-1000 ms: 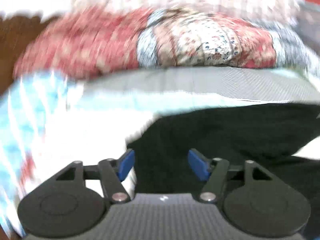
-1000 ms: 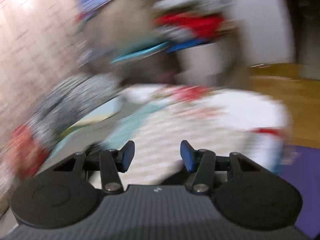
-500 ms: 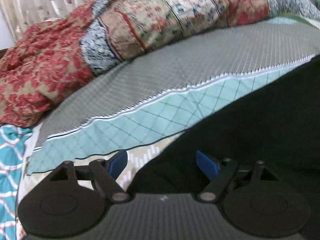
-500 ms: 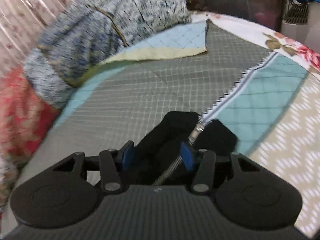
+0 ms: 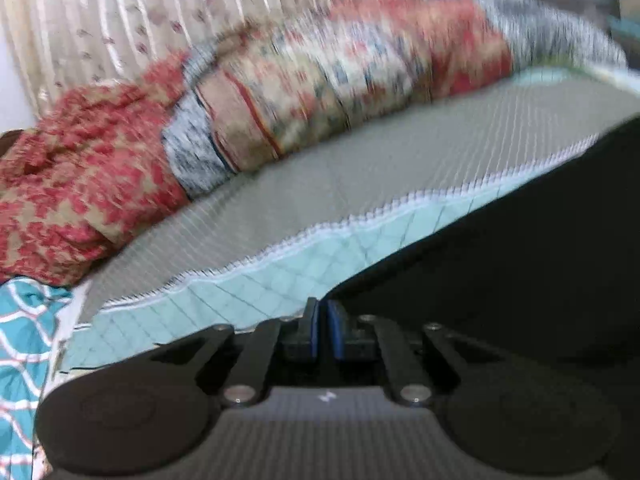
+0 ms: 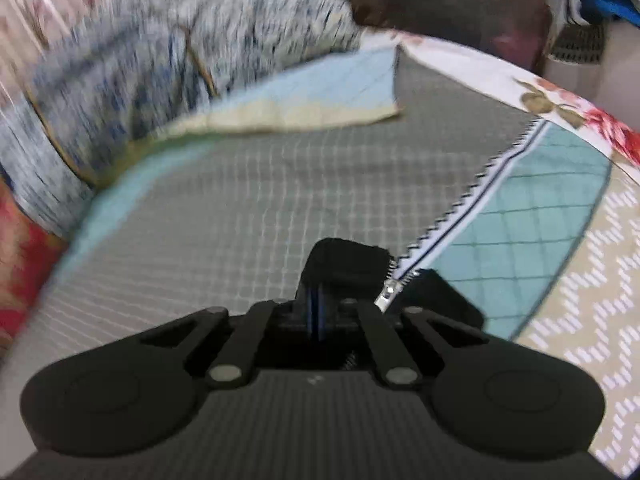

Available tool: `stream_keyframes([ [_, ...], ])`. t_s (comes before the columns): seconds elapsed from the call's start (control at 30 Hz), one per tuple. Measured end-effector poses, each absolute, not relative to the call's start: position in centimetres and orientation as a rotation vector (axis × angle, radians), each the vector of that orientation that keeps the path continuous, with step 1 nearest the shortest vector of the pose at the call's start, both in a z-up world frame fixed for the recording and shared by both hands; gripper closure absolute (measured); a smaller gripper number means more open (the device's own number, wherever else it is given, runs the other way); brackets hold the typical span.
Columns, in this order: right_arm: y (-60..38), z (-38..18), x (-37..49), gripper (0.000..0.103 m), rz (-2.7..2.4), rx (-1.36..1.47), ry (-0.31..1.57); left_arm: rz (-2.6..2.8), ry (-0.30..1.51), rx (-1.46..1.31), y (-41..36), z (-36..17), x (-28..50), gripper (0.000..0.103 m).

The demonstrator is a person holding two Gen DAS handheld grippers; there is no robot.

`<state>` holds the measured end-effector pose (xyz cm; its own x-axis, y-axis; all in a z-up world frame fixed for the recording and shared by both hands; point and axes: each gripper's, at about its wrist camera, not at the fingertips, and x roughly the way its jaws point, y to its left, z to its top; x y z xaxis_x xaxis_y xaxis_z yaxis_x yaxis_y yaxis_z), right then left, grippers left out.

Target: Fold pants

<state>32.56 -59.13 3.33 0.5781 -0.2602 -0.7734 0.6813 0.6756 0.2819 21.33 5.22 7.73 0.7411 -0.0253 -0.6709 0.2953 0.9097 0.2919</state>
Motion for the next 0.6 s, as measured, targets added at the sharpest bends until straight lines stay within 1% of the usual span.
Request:
stream_keyframes([
  [0.17,-61.2,8.3,23.8,0.098,-0.508,0.735,0.617,-0.185,0.619,0.364,5.5,13.1,14.8,0.097],
  [0.33,-63.5,11.3,12.5,0.098,-0.458,0.802,0.513,-0.19,0.587,0.3,6.2,15.9,6.6,0.097],
  [0.47,-64.3,11.2,3.1,0.098,-0.448,0.823,0.47,-0.195,0.626,0.257,6.3,15.5,0.3,0.097],
  [0.6,-64.4,8.2,-4.4,0.098,-0.496,0.837,0.457,-0.189,0.717,0.22,6.1,12.9,-4.7,0.098],
])
